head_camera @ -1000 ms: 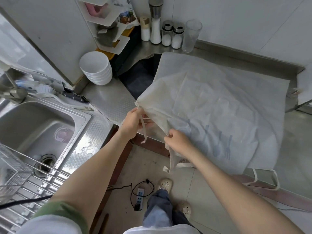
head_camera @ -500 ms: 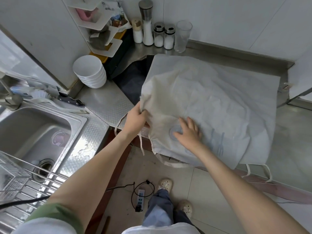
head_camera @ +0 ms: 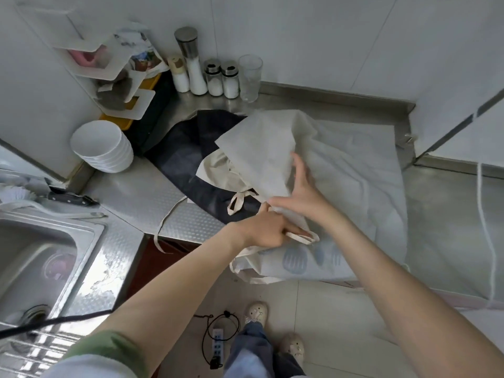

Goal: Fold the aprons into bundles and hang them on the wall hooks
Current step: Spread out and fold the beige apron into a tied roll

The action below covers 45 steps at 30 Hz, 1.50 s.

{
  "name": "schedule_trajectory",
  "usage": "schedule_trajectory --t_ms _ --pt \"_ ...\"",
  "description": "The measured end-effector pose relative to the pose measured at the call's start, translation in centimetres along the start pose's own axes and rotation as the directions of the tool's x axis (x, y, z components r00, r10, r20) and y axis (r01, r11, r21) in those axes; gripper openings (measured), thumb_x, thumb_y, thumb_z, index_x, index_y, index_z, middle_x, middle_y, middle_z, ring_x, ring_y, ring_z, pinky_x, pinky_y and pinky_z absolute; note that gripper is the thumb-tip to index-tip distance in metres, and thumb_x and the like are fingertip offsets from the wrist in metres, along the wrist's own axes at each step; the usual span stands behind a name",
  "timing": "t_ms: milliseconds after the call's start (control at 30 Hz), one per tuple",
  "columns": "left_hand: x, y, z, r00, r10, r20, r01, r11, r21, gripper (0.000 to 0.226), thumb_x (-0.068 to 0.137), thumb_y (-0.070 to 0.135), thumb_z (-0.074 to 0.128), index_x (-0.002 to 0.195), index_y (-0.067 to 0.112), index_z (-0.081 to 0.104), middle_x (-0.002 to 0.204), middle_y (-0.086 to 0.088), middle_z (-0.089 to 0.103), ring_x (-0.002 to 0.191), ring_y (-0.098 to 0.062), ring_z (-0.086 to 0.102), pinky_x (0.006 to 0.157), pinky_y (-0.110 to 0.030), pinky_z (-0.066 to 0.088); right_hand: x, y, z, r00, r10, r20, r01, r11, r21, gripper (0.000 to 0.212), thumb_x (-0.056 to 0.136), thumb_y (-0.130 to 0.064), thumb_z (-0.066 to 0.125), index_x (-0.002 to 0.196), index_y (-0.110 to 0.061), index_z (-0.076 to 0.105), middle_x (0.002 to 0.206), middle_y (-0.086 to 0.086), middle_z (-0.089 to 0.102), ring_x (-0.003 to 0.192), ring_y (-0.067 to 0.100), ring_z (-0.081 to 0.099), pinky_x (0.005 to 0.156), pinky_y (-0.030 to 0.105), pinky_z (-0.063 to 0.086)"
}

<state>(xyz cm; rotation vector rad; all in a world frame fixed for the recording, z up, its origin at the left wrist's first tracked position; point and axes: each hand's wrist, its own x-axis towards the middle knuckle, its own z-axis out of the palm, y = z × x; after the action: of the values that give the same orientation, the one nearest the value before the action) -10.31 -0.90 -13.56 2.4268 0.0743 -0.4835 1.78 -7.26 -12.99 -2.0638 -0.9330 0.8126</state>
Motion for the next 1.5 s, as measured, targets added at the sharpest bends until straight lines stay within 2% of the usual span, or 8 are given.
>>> schedule_trajectory --t_ms 233,400,500,633,833,1200,1367,1500 --pt "1.7 -1.4 -1.0 0.992 -0.123 0.016 0.112 0.831 -0.545 0.024 0.079 0.032 0.054 0.095 0.030 0.072 0.094 0.026 0.068 0.110 0.003 0.053 0.109 -0.025 0.025 0.9 2.4 -0.8 0.997 -0.019 -0.070 0.002 0.971 -0.238 0.061 0.082 0.011 0.047 0.137 -0.016 0.047 0.138 0.006 0.053 0.126 0.022 0.050 0.094 0.017 0.035" --pt "3.5 -6.2 -2.3 0.691 -0.612 -0.384 0.305 0.729 -0.613 0.016 0.096 0.020 0.050 0.106 0.013 0.060 0.096 0.003 0.062 0.089 -0.018 0.058 0.079 -0.030 0.047 2.3 6.0 -3.5 0.867 0.329 -0.374 -0.212 0.923 0.321 0.019 0.091 0.004 0.043 0.105 -0.006 0.050 0.088 0.010 0.055 0.076 0.019 0.051 0.049 0.018 0.040" --pt "5.1 -6.5 -2.9 0.710 -0.647 -0.279 0.295 0.632 -0.717 0.009 0.094 0.021 0.055 0.087 0.018 0.060 0.091 0.000 0.065 0.090 -0.026 0.062 0.085 -0.039 0.052 2.1 9.3 -4.5 0.768 0.589 -0.250 -0.361 0.721 0.591 0.022 0.094 -0.007 0.039 0.112 -0.006 0.052 0.104 0.015 0.061 0.082 0.024 0.060 0.047 0.022 0.051" --pt "7.4 -5.0 -3.5 0.825 -0.533 -0.187 0.118 0.487 -0.865 0.017 0.087 0.018 0.068 0.101 0.013 0.061 0.096 -0.001 0.073 0.084 -0.014 0.066 0.074 -0.024 0.053 -0.1 11.2 -5.4 0.720 0.567 -0.400 -0.550 0.818 0.171 0.049 0.086 -0.015 0.054 0.133 -0.007 0.040 0.133 0.021 0.046 0.120 0.035 0.047 0.102 0.044 0.039" --pt "10.1 -1.5 -4.6 0.803 -0.396 -0.445 -0.173 0.560 -0.810 0.039 0.090 0.014 0.066 0.117 0.031 0.044 0.104 0.006 0.064 0.085 0.005 0.064 0.073 -0.016 0.050 -0.5 5.5 -5.5 0.973 0.078 -0.219 -0.162 0.904 -0.395 0.109 0.076 -0.025 0.069 0.151 -0.030 -0.009 0.160 0.000 0.000 0.147 0.018 0.001 0.115 0.041 0.008" --pt "12.0 -2.9 -5.7 0.779 -0.412 -0.473 -0.150 0.609 -0.779 0.026 0.094 0.000 0.050 0.115 0.014 0.056 0.102 -0.002 0.067 0.095 -0.008 0.062 0.082 -0.018 0.048 2.0 3.3 -7.8 0.878 0.350 -0.328 -0.077 0.778 0.624 0.037 0.088 0.008 0.047 0.110 -0.019 0.060 0.084 -0.008 0.060 0.061 0.000 0.054 0.052 0.013 0.037" --pt "14.5 -5.3 -5.0 0.746 -0.626 -0.225 0.075 0.416 -0.906 0.039 0.072 0.032 0.074 0.078 -0.001 0.055 0.071 -0.011 0.057 0.067 -0.025 0.055 0.063 -0.031 0.046 0.5 5.3 -11.0 0.858 0.443 -0.260 -0.011 0.522 0.853 0.035 0.083 0.013 0.040 0.099 -0.008 0.063 0.081 0.007 0.067 0.073 0.018 0.066 0.064 0.027 0.045" --pt "16.2 -4.1 -6.0 0.778 -0.614 -0.133 0.140 0.376 -0.916 0.042 0.082 0.035 0.074 0.106 0.010 0.050 0.086 -0.005 0.057 0.071 -0.018 0.055 0.063 -0.031 0.048 -0.7 6.3 -12.3 0.907 0.366 -0.207 0.013 0.469 0.883 0.028 0.082 0.009 0.044 0.096 -0.008 0.062 0.086 0.004 0.071 0.081 0.021 0.071 0.075 0.029 0.049"
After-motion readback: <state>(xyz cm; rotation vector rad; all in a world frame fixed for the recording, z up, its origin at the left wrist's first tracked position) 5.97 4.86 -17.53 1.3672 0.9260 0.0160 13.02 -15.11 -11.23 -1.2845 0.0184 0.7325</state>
